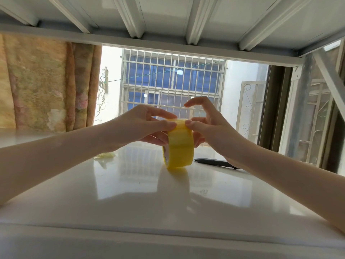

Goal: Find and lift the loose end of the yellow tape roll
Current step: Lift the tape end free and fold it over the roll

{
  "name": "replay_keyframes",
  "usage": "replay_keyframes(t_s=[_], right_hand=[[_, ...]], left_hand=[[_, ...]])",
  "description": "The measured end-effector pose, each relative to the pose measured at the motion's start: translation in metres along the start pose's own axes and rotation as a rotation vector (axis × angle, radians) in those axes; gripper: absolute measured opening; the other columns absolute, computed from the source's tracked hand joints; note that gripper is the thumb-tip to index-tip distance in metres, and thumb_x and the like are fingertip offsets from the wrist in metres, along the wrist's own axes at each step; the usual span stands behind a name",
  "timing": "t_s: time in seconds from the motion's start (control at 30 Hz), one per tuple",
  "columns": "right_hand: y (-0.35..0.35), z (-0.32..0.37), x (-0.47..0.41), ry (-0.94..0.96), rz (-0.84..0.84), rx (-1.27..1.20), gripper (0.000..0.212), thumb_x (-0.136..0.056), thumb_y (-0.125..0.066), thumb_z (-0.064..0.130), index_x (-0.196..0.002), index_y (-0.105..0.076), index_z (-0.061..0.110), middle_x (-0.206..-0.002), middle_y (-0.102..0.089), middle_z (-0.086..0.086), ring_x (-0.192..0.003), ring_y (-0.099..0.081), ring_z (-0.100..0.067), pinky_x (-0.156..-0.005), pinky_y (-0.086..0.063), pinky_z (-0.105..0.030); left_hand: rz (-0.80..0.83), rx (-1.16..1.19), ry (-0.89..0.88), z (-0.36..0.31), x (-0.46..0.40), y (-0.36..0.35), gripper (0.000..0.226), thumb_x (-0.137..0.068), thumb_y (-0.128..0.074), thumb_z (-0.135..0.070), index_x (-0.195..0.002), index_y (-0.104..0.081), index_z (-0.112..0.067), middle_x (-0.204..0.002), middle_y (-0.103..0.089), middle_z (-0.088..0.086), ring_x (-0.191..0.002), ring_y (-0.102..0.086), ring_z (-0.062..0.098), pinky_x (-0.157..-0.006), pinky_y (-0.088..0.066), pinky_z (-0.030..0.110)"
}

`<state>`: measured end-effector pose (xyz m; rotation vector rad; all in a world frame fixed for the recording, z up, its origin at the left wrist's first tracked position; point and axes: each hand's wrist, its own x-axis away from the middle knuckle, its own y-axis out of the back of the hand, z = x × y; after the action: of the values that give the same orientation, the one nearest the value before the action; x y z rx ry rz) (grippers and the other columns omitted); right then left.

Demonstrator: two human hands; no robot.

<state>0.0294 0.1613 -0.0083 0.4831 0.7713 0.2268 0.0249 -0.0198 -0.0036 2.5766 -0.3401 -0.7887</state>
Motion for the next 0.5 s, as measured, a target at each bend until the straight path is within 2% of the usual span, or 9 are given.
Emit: replay_keyframes(t_s=[0.17, 0.3, 0.37, 0.43, 0.5], right_hand=[[0.0014, -0.0011, -0.0002, 0.012, -0.012, 0.036, 0.023, -0.095, -0.042, 0.015, -0.109, -0.036, 0.032, -0.086, -0.061, -0.003, -0.064, -0.057, -0.011, -0.055, -0.052, -0.013], [0.0008, -0.0026, -0.0020, -0.007, -0.031, 0.036, 0.017, -0.096, -0.038, 0.021, -0.109, -0.036, 0.032, -0.088, -0.057, 0.003, -0.072, -0.057, -0.011, -0.056, -0.051, -0.011], [0.0009, -0.0005, -0.0023, -0.034, -0.024, 0.003, 0.015, -0.095, -0.039, 0.027, -0.110, -0.035, 0.031, -0.088, -0.055, 0.006, -0.072, -0.056, -0.009, -0.054, -0.049, -0.009], [0.0002, 0.0018, -0.0019, -0.053, 0.005, -0.027, 0.026, -0.090, -0.047, 0.032, -0.114, -0.034, 0.031, -0.090, -0.056, 0.006, -0.075, -0.058, -0.009, -0.055, -0.050, -0.009], [-0.0014, 0.0013, -0.0013, -0.056, 0.040, -0.031, 0.042, -0.083, -0.059, 0.028, -0.116, -0.033, 0.034, -0.096, -0.056, 0.004, -0.082, -0.059, -0.011, -0.060, -0.052, -0.013]], left_hand=[[0.048, 0.047, 0.012, 0.0004, 0.0004, 0.0032, 0.021, -0.084, -0.061, -0.018, -0.101, -0.062, -0.029, -0.075, -0.075, -0.004, -0.073, -0.072, 0.014, -0.066, -0.059, 0.024], [0.048, 0.013, 0.009, 0.0005, 0.0010, 0.0006, 0.023, -0.090, -0.053, -0.018, -0.111, -0.060, -0.024, -0.086, -0.072, 0.001, -0.072, -0.072, 0.015, -0.075, -0.059, 0.032], [0.022, -0.068, -0.007, 0.0019, 0.0012, -0.0011, 0.024, -0.089, -0.055, -0.026, -0.113, -0.059, -0.026, -0.077, -0.068, -0.002, -0.061, -0.067, 0.009, -0.069, -0.060, 0.030], [-0.033, -0.183, -0.056, 0.0039, 0.0004, -0.0005, 0.024, -0.085, -0.057, -0.036, -0.108, -0.059, -0.033, -0.066, -0.057, -0.006, -0.053, -0.057, 0.001, -0.056, -0.057, 0.023], [-0.066, -0.288, -0.099, 0.0047, -0.0009, 0.0014, 0.027, -0.078, -0.056, -0.046, -0.104, -0.059, -0.039, -0.077, -0.057, -0.006, -0.063, -0.057, 0.003, -0.054, -0.051, 0.017]])
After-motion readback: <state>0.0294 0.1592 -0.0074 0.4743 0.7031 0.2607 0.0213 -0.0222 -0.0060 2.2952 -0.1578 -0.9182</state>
